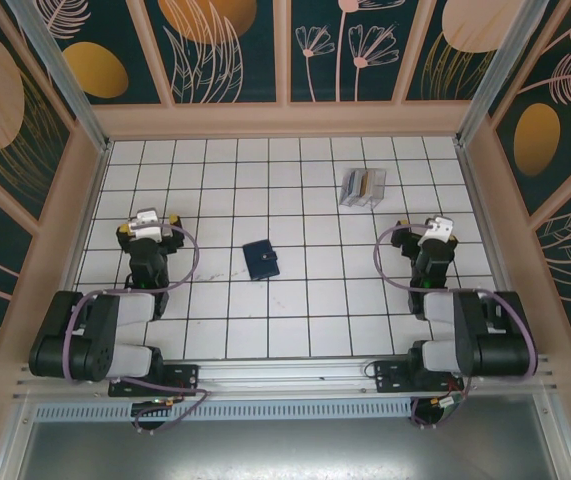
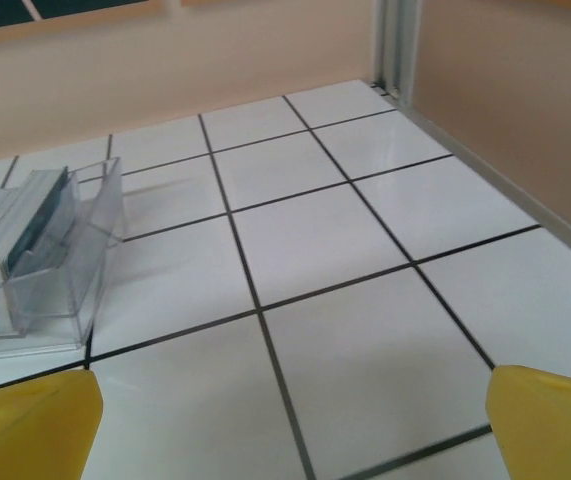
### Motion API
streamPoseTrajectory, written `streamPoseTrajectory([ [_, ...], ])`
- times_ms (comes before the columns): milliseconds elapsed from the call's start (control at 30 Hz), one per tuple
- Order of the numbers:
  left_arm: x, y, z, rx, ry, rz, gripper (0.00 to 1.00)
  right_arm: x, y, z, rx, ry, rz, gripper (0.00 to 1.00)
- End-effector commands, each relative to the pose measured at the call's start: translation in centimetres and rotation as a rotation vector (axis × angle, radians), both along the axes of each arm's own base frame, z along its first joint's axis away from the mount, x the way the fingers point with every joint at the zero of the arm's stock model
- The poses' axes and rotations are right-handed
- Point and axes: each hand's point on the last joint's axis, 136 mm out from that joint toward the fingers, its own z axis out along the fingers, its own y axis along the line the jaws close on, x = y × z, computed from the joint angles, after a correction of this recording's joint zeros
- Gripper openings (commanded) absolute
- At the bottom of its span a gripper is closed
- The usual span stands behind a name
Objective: Put the credit cards into the card holder
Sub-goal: Reset both arms
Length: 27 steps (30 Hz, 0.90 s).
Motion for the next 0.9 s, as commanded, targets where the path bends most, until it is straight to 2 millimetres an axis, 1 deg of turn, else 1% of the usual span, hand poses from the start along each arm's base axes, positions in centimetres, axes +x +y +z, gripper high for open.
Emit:
streamPoseTrajectory([
  [0,0.43,0.51,0.25,-0.067,-0.091,0.007,0.99,2.01,0.31,2.26,0.016,-0.127,0.054,0.99],
  [33,0.46,0.82,0.45,-0.068,-0.111,0.022,0.99,2.06,0.46,1.81,0.007,-0.131,0.067,0.99],
  [67,0.23,1.00,0.19,-0.077,-0.096,0.034,0.99,1.77,0.80,1.97,-0.010,-0.148,0.071,0.99],
  [100,0.40,1.21,-0.03,-0.078,-0.083,0.046,0.99,1.89,0.77,1.77,-0.002,-0.129,0.066,0.99],
  [133,0.45,1.30,0.17,-0.079,-0.094,0.050,0.99,1.95,0.20,1.84,0.006,-0.135,0.038,0.99],
  [167,0.47,1.25,0.04,-0.081,-0.085,0.047,0.99,1.91,0.08,1.62,0.014,-0.124,0.032,0.99],
  [867,0.40,1.34,0.17,-0.080,-0.092,0.048,0.99,2.04,0.50,1.67,-0.015,-0.122,0.030,0.99],
])
